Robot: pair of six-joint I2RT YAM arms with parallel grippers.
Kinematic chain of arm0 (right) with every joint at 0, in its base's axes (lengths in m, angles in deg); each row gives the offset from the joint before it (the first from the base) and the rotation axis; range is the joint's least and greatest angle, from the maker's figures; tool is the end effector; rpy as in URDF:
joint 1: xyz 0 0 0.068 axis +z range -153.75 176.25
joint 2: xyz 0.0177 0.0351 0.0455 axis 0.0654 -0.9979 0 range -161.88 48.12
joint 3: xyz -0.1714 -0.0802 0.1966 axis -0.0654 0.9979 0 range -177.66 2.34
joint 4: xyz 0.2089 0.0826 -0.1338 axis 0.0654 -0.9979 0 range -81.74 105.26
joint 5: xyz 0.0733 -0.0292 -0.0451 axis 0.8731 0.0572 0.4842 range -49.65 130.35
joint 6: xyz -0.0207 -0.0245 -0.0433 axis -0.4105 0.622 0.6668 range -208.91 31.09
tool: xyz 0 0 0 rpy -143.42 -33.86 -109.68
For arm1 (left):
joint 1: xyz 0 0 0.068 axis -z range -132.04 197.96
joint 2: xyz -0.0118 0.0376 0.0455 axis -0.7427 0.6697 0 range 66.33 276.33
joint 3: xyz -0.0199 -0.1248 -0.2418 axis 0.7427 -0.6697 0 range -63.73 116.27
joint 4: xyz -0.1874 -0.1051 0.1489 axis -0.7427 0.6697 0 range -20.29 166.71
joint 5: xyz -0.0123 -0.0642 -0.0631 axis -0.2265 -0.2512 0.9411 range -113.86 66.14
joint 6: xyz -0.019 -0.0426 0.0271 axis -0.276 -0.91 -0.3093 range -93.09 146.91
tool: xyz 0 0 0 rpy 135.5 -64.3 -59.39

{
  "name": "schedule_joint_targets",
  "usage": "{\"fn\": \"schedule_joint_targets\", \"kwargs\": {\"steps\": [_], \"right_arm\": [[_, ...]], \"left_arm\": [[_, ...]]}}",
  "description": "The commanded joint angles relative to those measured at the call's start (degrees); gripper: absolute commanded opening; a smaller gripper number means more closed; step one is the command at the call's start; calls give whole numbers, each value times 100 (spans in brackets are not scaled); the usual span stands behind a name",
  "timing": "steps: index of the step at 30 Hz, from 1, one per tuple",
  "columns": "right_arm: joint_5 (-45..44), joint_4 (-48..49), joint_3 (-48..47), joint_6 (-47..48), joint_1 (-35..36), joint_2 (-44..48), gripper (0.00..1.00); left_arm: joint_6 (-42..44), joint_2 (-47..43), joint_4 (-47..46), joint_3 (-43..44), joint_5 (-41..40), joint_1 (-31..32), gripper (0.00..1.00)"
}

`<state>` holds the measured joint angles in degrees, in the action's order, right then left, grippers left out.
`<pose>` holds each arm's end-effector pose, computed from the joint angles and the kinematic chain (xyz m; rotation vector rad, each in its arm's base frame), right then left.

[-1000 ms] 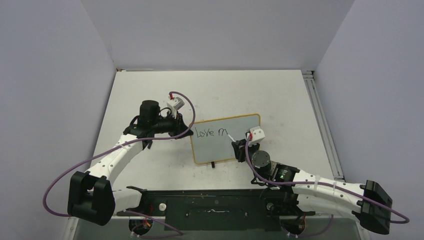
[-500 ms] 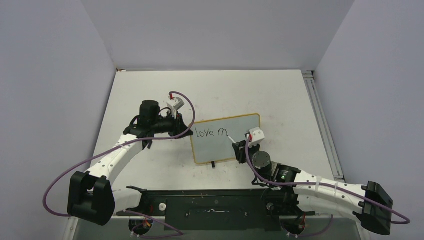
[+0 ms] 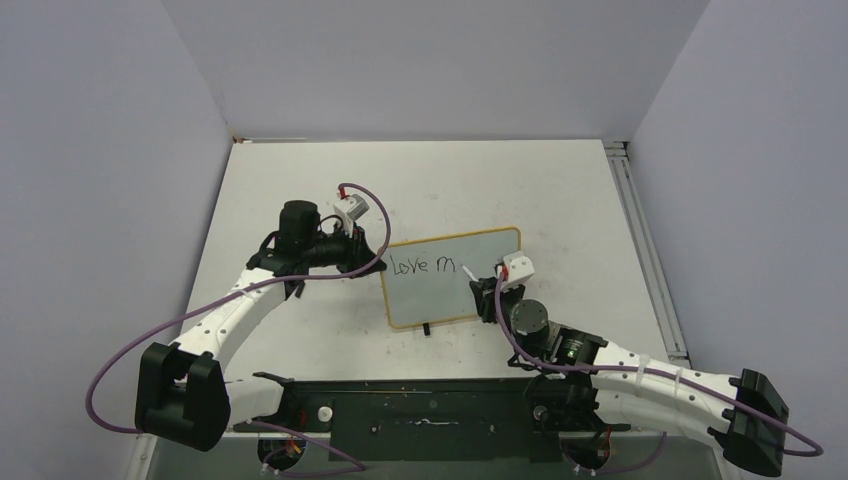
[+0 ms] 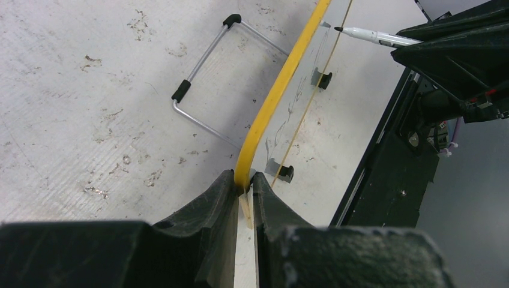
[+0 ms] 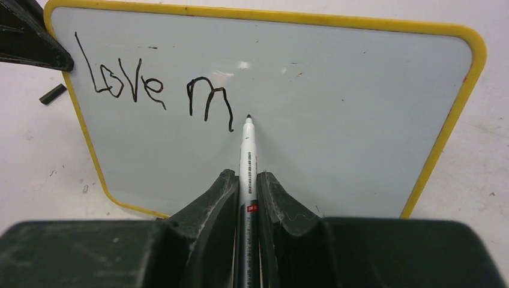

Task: Write a sentence on the whiteboard

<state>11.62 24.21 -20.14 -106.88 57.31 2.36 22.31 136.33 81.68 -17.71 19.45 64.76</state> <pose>0.1053 0.1548 0.2349 -0.3253 1.7918 0.5298 0.2407 -0.0981 0.2582 0.6585 2.0824 -1.0378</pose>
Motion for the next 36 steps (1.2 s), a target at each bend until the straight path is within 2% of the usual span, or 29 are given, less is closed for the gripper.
{"fn": "schedule_joint_targets", "kwargs": {"steps": [1,17,36], "right_arm": [[-100,324,-191,168,-89,21,5],[421,758,-209,388,-367,-317,5],[269,150,62,-136,-224,-58,5]], "left_arm": [[161,-12,183,206,-152,-1,0],[179,31,196,222,-158,-1,0],[179,7,209,223,-136,-1,0]]}}
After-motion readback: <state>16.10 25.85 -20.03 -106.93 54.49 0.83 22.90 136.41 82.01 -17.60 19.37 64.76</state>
